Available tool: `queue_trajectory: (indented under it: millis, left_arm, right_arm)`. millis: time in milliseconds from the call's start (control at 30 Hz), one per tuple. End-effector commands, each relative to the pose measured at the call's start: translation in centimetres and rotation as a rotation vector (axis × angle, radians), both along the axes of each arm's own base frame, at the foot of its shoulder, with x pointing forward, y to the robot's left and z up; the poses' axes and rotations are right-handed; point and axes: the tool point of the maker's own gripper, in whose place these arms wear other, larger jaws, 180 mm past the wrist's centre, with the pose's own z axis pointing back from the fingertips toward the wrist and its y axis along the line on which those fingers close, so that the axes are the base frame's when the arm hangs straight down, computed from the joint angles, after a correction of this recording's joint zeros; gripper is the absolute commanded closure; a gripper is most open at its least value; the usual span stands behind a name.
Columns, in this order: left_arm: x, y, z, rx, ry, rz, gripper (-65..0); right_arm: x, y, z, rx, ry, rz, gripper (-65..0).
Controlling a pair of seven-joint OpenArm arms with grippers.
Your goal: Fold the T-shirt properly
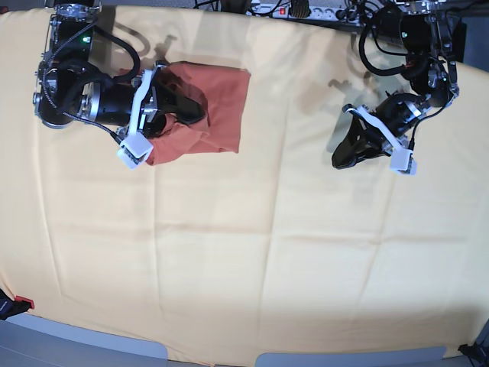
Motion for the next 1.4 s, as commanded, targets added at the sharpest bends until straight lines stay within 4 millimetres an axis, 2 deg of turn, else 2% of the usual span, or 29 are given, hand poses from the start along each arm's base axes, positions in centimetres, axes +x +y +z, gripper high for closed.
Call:
queue_trajectory:
  millis: [0,33,67,200,233,367,467,567,633,733,867,967,1000,1100,1167,1267,1300,1367]
  left_arm:
    - [0.5,0.1,1.5,-0.017,-0.051,-0.001,0.0]
    - [0.5,0.1,1.5,-0.017,-0.051,-0.001,0.0]
    - [0.5,0.1,1.5,-0.017,-0.051,-0.001,0.0]
    - [0.5,0.1,1.4,-0.015,-0.049,-0.002,0.0]
    - [0.5,0.1,1.4,-0.016,-0.049,-0.002,0.0]
    - [0.5,0.1,1.4,-0.014,-0.048,-0.002,0.0]
    - [0.4,0.1,1.3,-0.013,-0.046,-0.003,0.0]
    - [0.4,0.1,1.3,-0.014,-0.043,-0.003,0.0]
    - [0.4,0.1,1.3,-0.013,-0.042,-0.003,0.0]
    - [0.3,0.1,1.2,-0.012,-0.041,-0.004,0.0]
    - [0.2,0.1,1.0,-0.011,-0.034,-0.005,0.0]
    - [0.1,0.1,1.0,-0.011,-0.032,-0.004,0.0]
    - [0.1,0.1,1.0,-0.011,-0.031,-0.005,0.0]
    - [0.1,0.1,1.0,-0.011,-0.031,-0.005,0.0]
    - [0.0,0.1,0.9,-0.011,-0.028,-0.005,0.0]
    - [-0.1,0.1,0.8,-0.007,-0.025,-0.004,0.0]
    - [-0.1,0.1,0.8,-0.007,-0.026,-0.005,0.0]
    - [-0.1,0.1,0.8,-0.008,-0.026,-0.005,0.0]
  right_arm:
    - [0.6,0.5,1.4,0.044,-0.046,-0.003,0.0]
    - [0.8,0.7,1.3,0.039,-0.049,-0.011,0.0]
    - [1.0,0.8,1.0,0.026,-0.052,-0.025,-2.6]
    - [1.6,1.7,0.0,-0.027,-0.076,-0.045,-40.0]
    - [1.7,2.2,0.0,-0.024,-0.087,-0.040,-43.6]
    - [1.0,4.4,0.1,-0.031,-0.096,0.049,-43.7]
    - [0.8,5.0,0.0,-0.055,-0.098,0.094,-43.7]
    - [0.3,6.0,1.5,0.039,-0.099,0.121,-43.7]
    - [0.7,6.1,2.0,0.056,-0.111,0.124,-43.7]
    - [1.9,5.2,0.9,-0.053,-0.140,0.097,-41.9]
    - [2.7,3.7,-1.1,-0.202,-0.155,0.066,-25.5]
    - [2.9,2.7,-1.5,-0.243,-0.160,0.061,-4.0]
    - [2.9,2.7,-1.6,-0.245,-0.160,0.061,0.0]
    - [2.8,2.7,-1.5,-0.243,-0.160,0.062,0.0]
    - [2.8,2.8,-1.4,-0.232,-0.159,0.065,-9.5]
    - [2.8,2.9,-1.4,-0.229,-0.159,0.065,-31.1]
    - [2.8,2.8,-1.4,-0.229,-0.159,0.065,-35.7]
    - [2.8,2.8,-1.4,-0.231,-0.159,0.065,-37.8]
